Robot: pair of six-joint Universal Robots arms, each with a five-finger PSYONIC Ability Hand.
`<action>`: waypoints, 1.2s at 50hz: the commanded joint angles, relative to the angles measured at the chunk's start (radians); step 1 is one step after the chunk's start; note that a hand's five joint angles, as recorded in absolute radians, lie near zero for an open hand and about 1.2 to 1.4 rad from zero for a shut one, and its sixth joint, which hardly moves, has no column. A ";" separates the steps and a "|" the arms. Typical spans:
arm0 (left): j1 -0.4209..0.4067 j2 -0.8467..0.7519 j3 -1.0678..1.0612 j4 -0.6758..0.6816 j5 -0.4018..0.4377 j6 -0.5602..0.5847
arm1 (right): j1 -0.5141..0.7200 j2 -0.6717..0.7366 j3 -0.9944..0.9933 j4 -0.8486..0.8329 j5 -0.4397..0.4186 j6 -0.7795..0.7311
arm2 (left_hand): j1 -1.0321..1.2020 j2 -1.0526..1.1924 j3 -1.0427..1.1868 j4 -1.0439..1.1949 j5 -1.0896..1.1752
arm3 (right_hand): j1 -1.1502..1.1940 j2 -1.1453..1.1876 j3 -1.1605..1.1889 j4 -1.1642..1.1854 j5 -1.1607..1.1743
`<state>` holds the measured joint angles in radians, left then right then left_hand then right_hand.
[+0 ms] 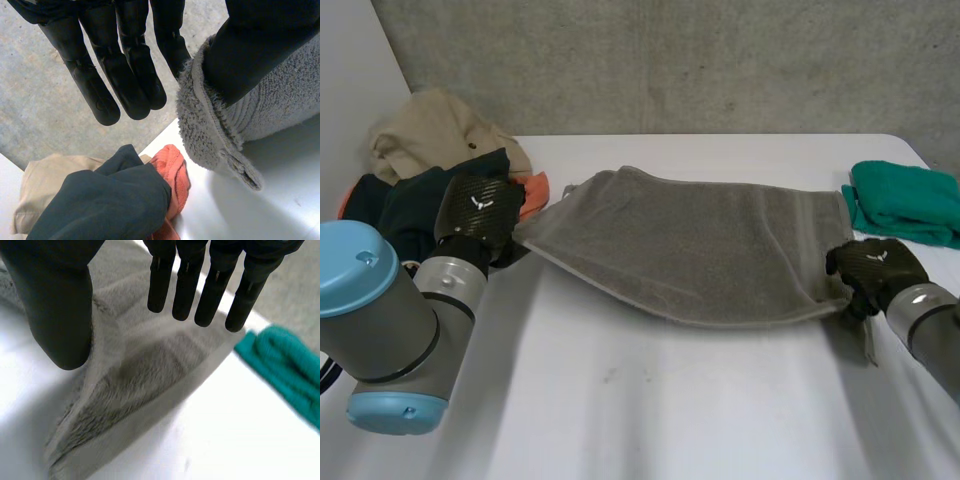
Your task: Fold the laundry.
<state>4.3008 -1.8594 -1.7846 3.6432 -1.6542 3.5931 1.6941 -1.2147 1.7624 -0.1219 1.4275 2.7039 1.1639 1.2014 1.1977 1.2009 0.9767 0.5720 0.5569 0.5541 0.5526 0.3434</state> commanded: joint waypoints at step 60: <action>-0.049 -0.325 0.336 -0.048 -0.107 0.369 | -0.037 0.165 -0.250 -0.102 0.027 -0.596 | 0.232 0.195 0.199 0.195 0.245 | 0.824 0.839 0.842 0.844 0.878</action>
<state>4.2681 -2.0434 -1.5803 3.4837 -1.6852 3.9528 1.6160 -1.1698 1.6169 -0.0961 1.4020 2.1142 1.1639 1.2014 1.1977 1.2036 0.9857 1.1399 1.1822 1.1977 1.2041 1.0080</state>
